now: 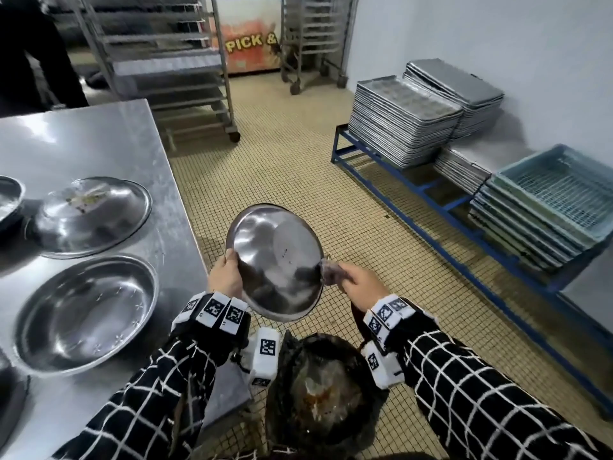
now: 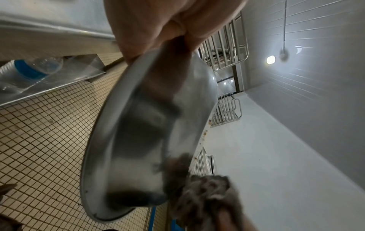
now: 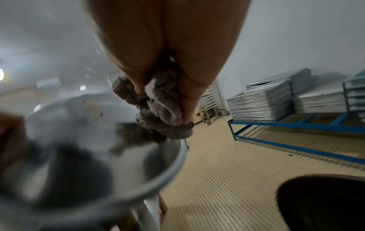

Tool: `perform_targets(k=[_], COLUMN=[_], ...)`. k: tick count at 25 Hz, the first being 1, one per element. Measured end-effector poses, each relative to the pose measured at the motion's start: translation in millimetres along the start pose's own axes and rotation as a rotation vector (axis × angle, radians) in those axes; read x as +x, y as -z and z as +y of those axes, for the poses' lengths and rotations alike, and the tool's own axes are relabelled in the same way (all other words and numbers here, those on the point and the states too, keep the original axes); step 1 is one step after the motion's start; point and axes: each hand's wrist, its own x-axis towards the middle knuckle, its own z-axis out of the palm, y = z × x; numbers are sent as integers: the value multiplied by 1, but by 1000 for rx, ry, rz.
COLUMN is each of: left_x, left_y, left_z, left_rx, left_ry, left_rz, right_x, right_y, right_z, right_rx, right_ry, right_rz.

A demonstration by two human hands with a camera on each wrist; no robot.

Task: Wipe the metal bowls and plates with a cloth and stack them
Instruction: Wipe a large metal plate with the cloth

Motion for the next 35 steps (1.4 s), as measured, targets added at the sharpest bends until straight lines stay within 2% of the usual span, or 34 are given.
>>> perform_targets(k=[2, 4, 7, 9, 11, 13, 15, 16, 17, 18, 20, 22, 23, 25, 27, 29, 32, 35], left_x=[-7, -13, -22, -29, -36, -44, -53, -57, -61, -67, -80, -87, -89, -92, -95, -96, -92, -90], left_y=[-3, -10, -16, -19, -17, -16, -17, -18, -22, -26, -31, -33, -32, -26, -22, -20, -17, -20], left_z=[4, 9, 17, 24, 29, 32, 36, 38, 39, 41, 47, 53, 56, 63, 68, 69, 69, 67], left_rx=[-52, -110, -215, -207, -130, -142, -218, -291, -382, -462, -557, -597, -596, -606, -652, -679, -680, -624], left_ry=[12, 14, 18, 14, -10, -33, -36, -27, -19, -16, -47, -129, -169, -205, -206, -192, -125, -104], left_rz=[-2, -1, -11, 15, 100, 158, 121, 103, 77, 35, -72, -159, -184, -198, -218, -209, -85, -41], right_x=[15, 34, 38, 24, 0, -17, -19, -20, -22, -26, -32, -19, -7, 15, 26, 19, -10, -22], right_y=[17, 29, 20, 6, -3, -5, -1, 1, 2, 0, -10, -7, 2, 31, 53, 51, 8, -23], right_z=[-18, -48, -72, -53, -24, -6, -6, -14, -27, -41, -60, -68, -74, -83, -74, -50, -19, -28], right_rx=[105, 65, -163, -243, -196, 11, 311, 397, 412, 346, 43, -146, -173, -209, -199, -115, -137, -283], right_ry=[25, 158, 406, 483, 427, 168, -64, -72, 3, 137, 406, 563, 570, 481, 358, 309, 423, 562], right_rz=[102, 123, 23, -40, -54, 51, 239, 300, 318, 310, 268, 352, 423, 540, 548, 509, 431, 390])
